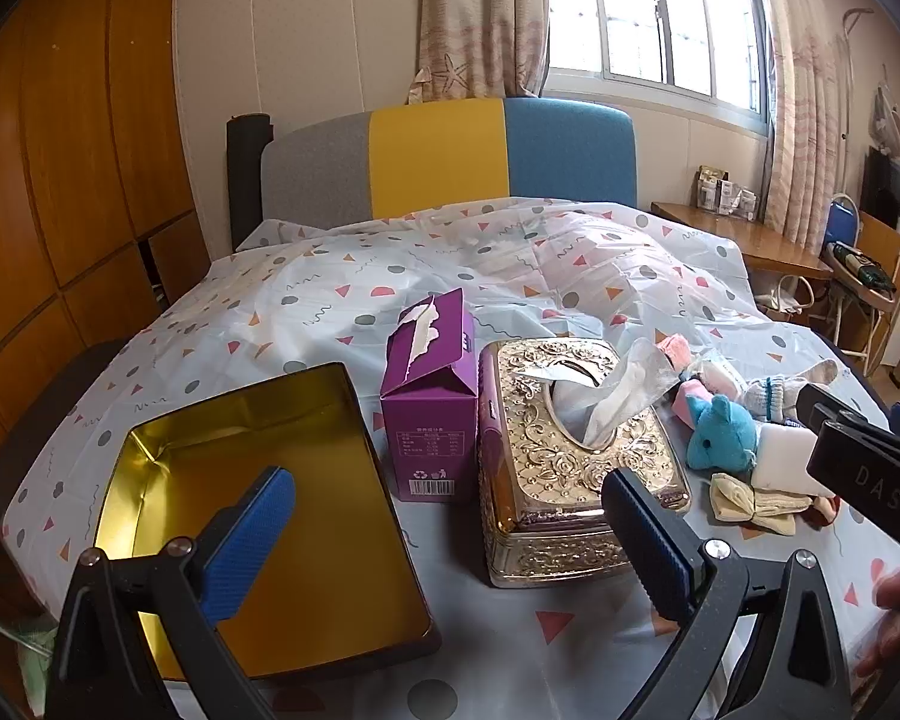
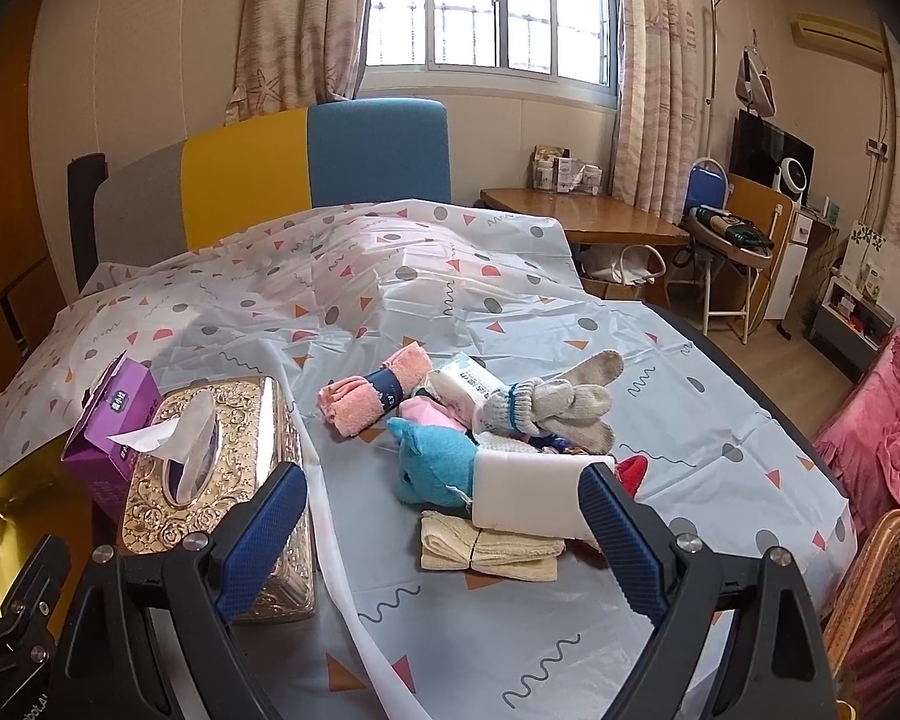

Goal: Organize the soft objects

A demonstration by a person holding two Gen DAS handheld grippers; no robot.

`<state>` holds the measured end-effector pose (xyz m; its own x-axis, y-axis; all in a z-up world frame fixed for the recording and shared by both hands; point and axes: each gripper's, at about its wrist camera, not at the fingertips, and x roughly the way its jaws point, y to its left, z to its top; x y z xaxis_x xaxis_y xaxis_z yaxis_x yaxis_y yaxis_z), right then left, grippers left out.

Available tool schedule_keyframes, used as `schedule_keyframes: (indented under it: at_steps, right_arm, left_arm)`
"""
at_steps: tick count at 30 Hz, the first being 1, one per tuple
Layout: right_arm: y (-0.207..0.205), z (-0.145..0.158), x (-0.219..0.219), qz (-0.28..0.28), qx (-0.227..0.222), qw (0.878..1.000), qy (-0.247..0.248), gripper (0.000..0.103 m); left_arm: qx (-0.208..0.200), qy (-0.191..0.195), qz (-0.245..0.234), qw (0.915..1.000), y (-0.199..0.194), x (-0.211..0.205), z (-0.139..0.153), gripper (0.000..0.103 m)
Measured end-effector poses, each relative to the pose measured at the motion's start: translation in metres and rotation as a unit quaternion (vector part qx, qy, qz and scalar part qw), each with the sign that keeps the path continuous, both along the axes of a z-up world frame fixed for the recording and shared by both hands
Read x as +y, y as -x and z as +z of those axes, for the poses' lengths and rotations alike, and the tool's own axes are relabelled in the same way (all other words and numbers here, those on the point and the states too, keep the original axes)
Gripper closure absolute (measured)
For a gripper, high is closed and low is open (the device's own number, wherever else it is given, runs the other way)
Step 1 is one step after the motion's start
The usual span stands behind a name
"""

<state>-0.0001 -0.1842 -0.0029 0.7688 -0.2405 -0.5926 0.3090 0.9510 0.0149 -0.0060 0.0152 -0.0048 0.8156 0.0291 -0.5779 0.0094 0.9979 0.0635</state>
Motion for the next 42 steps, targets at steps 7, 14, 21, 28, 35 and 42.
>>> schedule_keyframes:
  at_steps: [7,14,21,28,35,42]
  right_arm:
    - [0.000,-0.001,-0.002,-0.003,-0.001,1.000,-0.001,0.009]
    - [0.000,0.000,-0.004,-0.005,-0.004,1.000,-0.003,0.009]
    - [0.000,0.000,-0.005,-0.006,-0.004,1.000,-0.004,0.009]
    - [0.001,0.000,-0.008,-0.007,-0.006,1.000,-0.006,0.009]
    - [0.001,0.002,-0.016,-0.011,-0.009,1.000,-0.011,0.009]
    - [-0.009,0.010,-0.053,-0.013,-0.030,0.999,-0.035,0.009]
  left_arm:
    - [0.001,0.001,-0.003,1.0000,0.001,-0.001,0.000,0.000]
    - [0.001,-0.001,-0.005,1.0000,0.002,-0.003,0.002,0.000]
    - [0.001,-0.003,-0.007,1.0000,0.002,-0.005,0.001,0.000]
    - [0.001,-0.002,-0.008,1.0000,0.003,-0.006,0.001,0.000]
    - [0.003,-0.007,-0.015,0.9999,0.004,-0.011,0.000,0.000]
    - [0.005,0.028,-0.078,0.9965,0.006,-0.015,0.000,0.000]
